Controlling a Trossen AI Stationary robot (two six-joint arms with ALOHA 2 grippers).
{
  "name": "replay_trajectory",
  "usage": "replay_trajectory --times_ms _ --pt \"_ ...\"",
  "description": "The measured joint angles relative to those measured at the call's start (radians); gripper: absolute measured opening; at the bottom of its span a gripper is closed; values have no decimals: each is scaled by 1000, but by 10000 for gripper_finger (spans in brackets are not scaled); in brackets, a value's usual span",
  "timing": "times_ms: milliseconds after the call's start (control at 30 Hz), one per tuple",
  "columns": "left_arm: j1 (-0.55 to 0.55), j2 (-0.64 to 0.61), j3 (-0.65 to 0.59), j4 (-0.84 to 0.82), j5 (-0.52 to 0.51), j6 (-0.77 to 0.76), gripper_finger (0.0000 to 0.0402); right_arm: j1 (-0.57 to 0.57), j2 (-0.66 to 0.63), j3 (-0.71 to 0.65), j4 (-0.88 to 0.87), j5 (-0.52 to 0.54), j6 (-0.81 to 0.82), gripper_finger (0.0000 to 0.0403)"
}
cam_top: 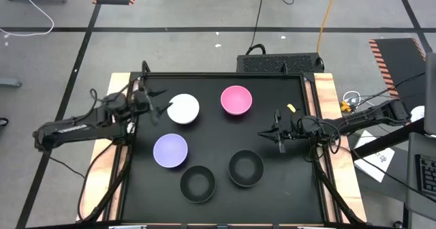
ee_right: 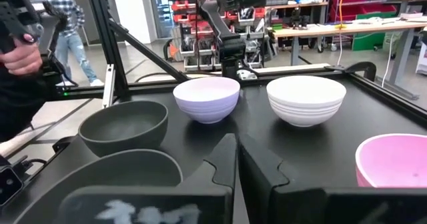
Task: Nest bowls inside each other
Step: Stack the white bowl on the top of stacked black bowls on the table
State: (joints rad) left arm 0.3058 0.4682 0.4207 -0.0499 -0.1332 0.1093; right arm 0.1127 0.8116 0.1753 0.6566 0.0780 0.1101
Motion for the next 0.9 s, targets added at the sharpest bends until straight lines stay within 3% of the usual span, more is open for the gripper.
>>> replay_trajectory --times_ms 167,300,600,900 --pt "59 195 97 -85 1 -63 361 0 0 0 -2 0 1 7" --pt "111 330 159 -203 28 -123 385 0 0 0 -3 -1 17 7" --pt "182 489 229 -284 325 -145 363 0 0 0 -25 -4 31 7" --pt "183 549 233 -341 388 -147 357 0 0 0 -46 -5 35 7"
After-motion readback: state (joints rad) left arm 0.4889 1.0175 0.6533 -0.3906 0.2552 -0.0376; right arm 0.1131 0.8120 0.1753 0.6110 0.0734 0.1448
